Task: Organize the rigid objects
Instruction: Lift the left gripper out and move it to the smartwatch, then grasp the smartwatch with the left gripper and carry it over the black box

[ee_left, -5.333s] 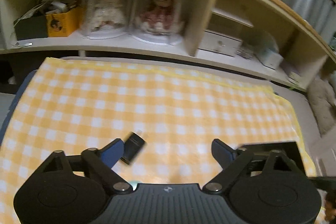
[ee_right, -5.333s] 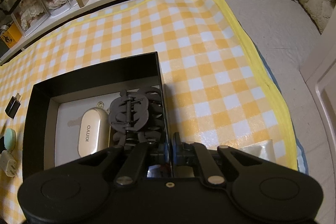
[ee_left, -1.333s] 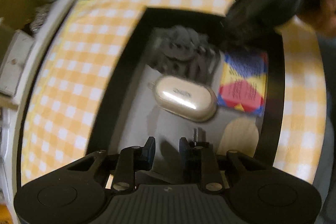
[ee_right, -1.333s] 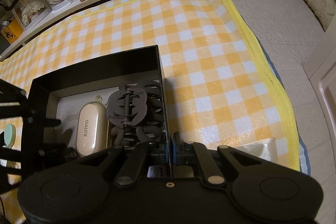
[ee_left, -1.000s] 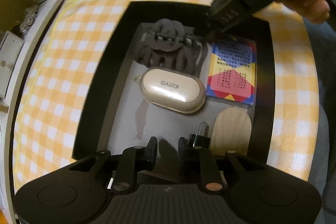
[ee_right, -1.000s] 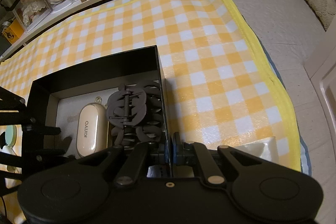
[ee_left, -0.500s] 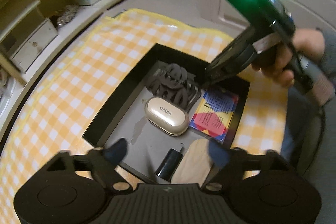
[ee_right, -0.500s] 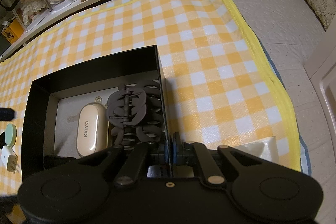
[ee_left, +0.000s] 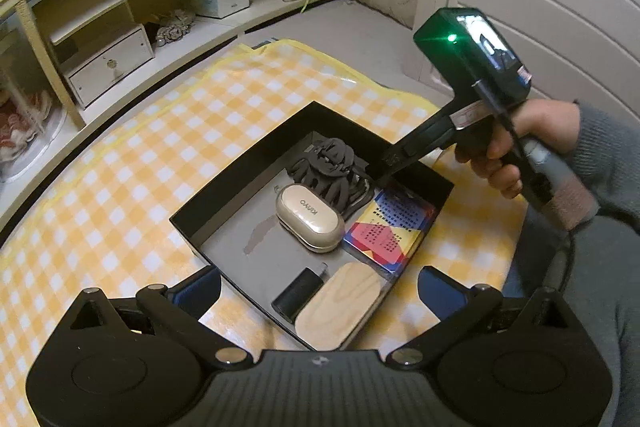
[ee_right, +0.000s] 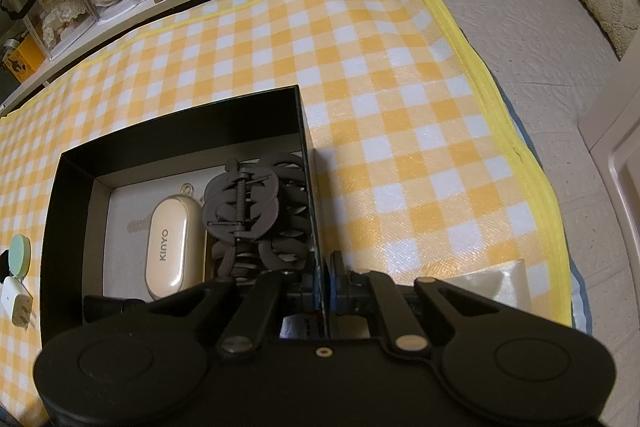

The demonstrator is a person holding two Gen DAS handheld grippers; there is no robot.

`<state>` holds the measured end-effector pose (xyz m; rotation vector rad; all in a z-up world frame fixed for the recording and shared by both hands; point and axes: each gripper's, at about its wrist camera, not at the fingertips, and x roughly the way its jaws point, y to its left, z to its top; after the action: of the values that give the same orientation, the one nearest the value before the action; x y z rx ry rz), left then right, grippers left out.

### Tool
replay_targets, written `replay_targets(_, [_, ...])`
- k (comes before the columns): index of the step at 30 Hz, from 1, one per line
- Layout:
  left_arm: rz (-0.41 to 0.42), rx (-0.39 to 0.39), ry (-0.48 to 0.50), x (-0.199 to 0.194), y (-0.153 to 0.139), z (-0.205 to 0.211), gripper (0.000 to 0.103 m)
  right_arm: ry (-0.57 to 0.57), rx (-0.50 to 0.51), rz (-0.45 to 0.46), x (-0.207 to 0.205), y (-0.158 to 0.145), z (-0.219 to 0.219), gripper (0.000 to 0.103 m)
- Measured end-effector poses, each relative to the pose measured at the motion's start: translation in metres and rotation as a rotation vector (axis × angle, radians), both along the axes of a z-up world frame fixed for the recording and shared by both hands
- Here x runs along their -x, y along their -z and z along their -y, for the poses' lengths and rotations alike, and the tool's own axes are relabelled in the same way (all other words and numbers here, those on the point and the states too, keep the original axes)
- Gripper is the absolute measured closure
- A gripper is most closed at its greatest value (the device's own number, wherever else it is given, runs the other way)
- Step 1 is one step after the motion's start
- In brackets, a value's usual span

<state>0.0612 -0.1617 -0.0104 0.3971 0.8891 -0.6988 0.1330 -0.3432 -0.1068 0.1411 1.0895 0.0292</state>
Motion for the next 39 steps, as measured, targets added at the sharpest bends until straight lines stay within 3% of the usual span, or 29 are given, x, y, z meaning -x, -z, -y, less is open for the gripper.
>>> replay_targets(7, [0.029,0.085,-0.110,0.008,-0.012,-0.029,0.000,0.001,-0.001,0.000,0.000,0.000,0.000,0.097])
replay_targets(12, [0.014,0.144,-0.275,-0.006,-0.015,-0.077,0.000,0.000,-0.001,-0.001,0.000,0.000,0.000,0.098])
replay_targets(19, [0.034,0.149,-0.541,-0.025,-0.009,-0.155,0.000,0.000,-0.001,-0.005,0.001,0.003,0.001,0.098])
replay_targets(24, [-0.027,0.152,-0.694,-0.038,0.013,-0.195,0.002,0.000,0.001,-0.017,0.000,0.006,0.002,0.098])
replay_targets(34, [-0.205,0.054,-0.870,-0.044,0.064,-0.228,0.038,-0.002,0.003,-0.034,-0.001,0.010,0.004,0.098])
replay_targets(39, [-0.222,-0.004,-0.898,-0.044,0.075,-0.235,0.044,-0.006,0.010,-0.045,-0.004,0.012,0.004,0.098])
